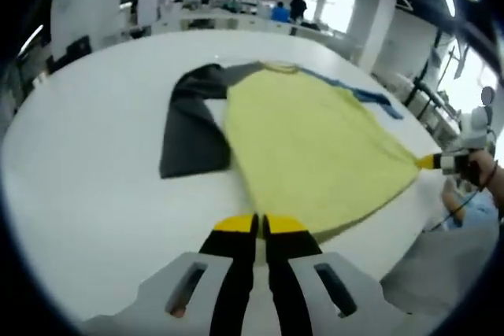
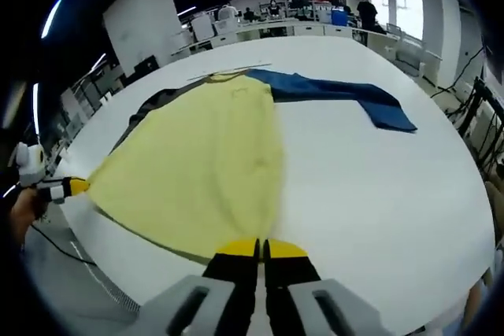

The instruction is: Fold the garment on the visible template until the final outline fits inside the template.

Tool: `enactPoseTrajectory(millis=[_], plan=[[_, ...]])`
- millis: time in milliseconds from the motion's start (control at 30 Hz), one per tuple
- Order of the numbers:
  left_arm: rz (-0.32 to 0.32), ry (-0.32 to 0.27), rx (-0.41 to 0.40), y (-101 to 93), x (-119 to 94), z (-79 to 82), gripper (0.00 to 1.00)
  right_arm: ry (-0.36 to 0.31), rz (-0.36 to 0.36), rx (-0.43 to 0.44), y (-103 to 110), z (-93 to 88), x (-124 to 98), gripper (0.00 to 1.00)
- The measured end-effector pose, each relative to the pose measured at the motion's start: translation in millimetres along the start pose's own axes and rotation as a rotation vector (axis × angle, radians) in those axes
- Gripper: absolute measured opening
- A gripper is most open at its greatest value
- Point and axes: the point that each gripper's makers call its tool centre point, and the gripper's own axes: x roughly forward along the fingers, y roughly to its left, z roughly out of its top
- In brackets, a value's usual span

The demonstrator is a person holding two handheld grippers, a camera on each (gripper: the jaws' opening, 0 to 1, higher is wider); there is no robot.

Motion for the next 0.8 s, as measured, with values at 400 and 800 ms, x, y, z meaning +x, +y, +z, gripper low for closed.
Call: enactPoseTrajectory(millis=[400,800], plan=[[-0.006,0.050,0.010,-4.1,2,-18.3,0.01,0.035,-0.019,-0.022,-5,-6.3,0,0.00],[0.013,0.083,0.013,-1.2,4,-30.7,0.01,0.061,-0.011,-0.026,-3,-13.6,-1,0.00]])
